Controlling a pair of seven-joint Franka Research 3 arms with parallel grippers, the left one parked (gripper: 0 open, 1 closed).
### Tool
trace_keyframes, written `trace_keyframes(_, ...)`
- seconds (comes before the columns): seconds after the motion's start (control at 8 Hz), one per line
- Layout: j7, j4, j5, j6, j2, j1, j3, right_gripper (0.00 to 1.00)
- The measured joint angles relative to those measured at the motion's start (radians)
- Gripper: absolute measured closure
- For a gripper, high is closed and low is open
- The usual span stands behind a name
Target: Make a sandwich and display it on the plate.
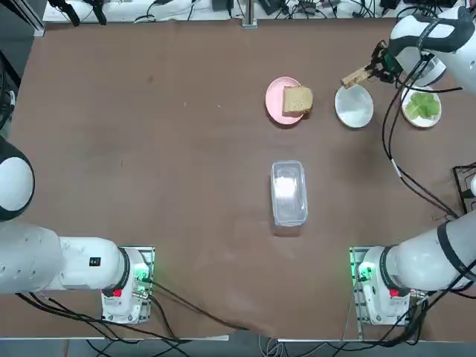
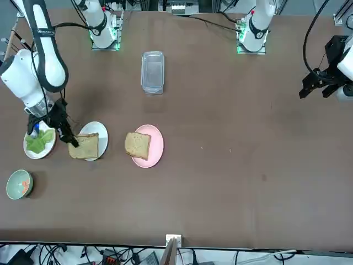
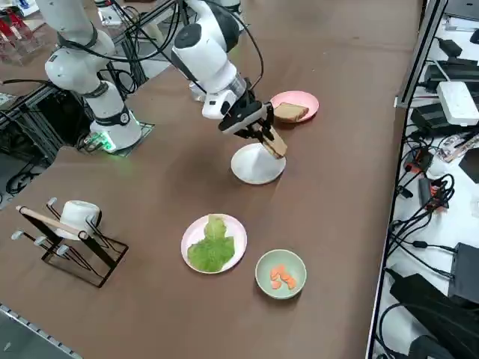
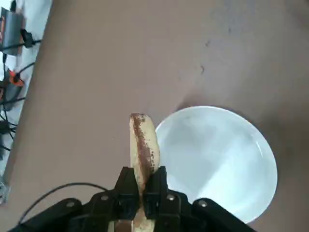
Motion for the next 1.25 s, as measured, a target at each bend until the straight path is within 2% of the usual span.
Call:
trace_keyframes(0.38,-0.134,-0.026,0.001,-0.033,0.008,0.006,0.002,0.91)
trace_keyframes(0.62,-0.194,-0.027,0.001,-0.071,0.008,-0.016,-0.004,0.91)
trace_keyframes(1.25,-0.208,-0.027,0.034,-0.077,0.008,-0.027,-0.004,0.91)
